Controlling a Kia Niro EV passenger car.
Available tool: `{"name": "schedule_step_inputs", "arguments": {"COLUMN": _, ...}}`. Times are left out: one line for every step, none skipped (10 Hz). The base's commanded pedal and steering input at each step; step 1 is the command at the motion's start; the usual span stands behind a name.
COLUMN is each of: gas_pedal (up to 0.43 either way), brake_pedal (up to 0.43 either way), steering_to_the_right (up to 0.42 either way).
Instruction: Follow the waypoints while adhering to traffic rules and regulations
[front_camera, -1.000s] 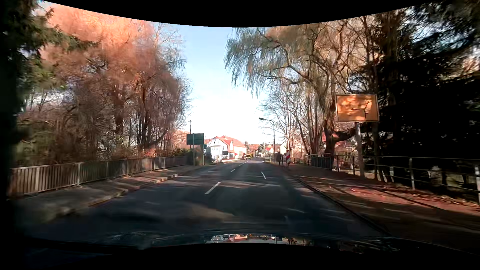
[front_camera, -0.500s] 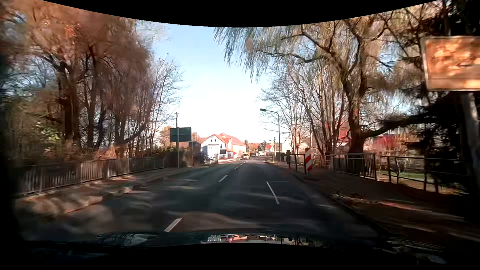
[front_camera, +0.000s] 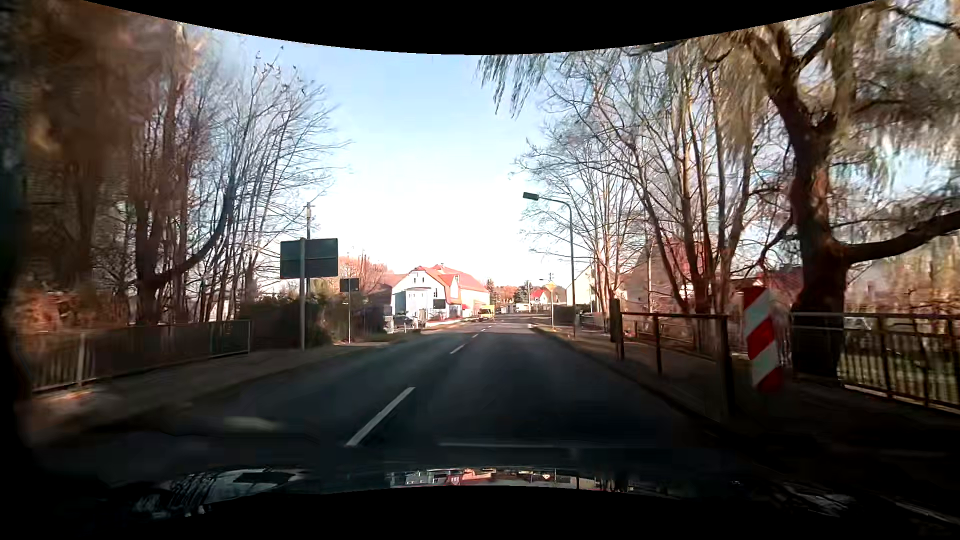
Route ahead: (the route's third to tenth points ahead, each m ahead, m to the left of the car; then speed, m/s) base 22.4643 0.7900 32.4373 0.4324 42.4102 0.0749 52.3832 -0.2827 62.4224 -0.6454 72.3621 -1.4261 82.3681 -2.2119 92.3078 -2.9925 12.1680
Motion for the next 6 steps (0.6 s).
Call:
{"name": "schedule_step_inputs", "arguments": {"gas_pedal": 0.130, "brake_pedal": 0.000, "steering_to_the_right": 0.002}}
{"name": "schedule_step_inputs", "arguments": {"gas_pedal": 0.130, "brake_pedal": 0.000, "steering_to_the_right": 0.002}}
{"name": "schedule_step_inputs", "arguments": {"gas_pedal": 0.130, "brake_pedal": 0.000, "steering_to_the_right": 0.001}}
{"name": "schedule_step_inputs", "arguments": {"gas_pedal": 0.130, "brake_pedal": 0.000, "steering_to_the_right": -0.002}}
{"name": "schedule_step_inputs", "arguments": {"gas_pedal": 0.118, "brake_pedal": 0.000, "steering_to_the_right": -0.002}}
{"name": "schedule_step_inputs", "arguments": {"gas_pedal": 0.118, "brake_pedal": 0.000, "steering_to_the_right": -0.002}}
